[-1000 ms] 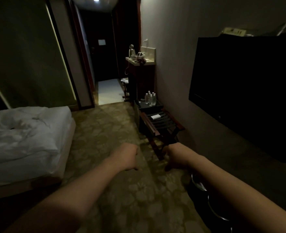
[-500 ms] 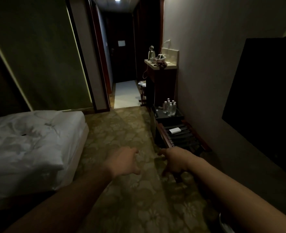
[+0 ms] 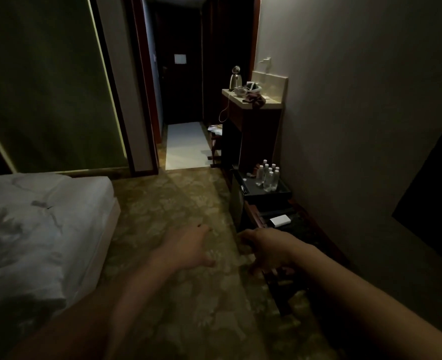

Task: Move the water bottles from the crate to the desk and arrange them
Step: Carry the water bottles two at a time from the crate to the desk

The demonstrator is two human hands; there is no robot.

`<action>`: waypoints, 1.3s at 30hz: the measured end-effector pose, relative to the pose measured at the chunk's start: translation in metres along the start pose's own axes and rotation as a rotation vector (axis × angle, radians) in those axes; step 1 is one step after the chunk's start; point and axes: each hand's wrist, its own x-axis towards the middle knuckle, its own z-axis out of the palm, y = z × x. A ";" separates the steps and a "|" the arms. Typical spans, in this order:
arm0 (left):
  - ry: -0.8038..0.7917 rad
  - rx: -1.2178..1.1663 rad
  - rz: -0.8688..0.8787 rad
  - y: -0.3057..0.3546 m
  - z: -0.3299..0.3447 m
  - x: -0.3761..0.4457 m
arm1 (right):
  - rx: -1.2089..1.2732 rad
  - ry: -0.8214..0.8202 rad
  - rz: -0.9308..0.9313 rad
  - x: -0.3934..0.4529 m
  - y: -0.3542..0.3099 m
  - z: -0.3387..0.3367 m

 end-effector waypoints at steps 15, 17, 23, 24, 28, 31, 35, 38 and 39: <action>0.000 0.066 0.197 -0.097 -0.043 0.275 | 0.123 0.039 0.143 0.229 0.076 -0.090; 0.011 0.079 0.207 -0.096 -0.042 0.309 | 0.136 0.047 0.140 0.256 0.096 -0.097; -0.024 0.121 0.159 -0.089 -0.043 0.443 | 0.106 0.066 0.147 0.363 0.182 -0.132; -0.026 0.122 0.152 -0.088 -0.046 0.465 | 0.101 0.071 0.143 0.378 0.195 -0.139; -0.038 0.111 0.111 -0.092 -0.053 0.544 | 0.081 0.057 0.126 0.442 0.242 -0.162; -0.065 0.087 0.077 -0.101 -0.050 0.591 | 0.082 0.027 0.116 0.484 0.266 -0.173; -0.079 0.072 0.064 -0.120 -0.047 0.651 | 0.087 -0.005 0.103 0.541 0.290 -0.181; -0.094 0.068 0.074 -0.136 -0.048 0.701 | 0.084 0.004 0.112 0.590 0.307 -0.187; -0.098 0.076 0.089 -0.143 -0.047 0.720 | 0.087 0.014 0.121 0.607 0.312 -0.189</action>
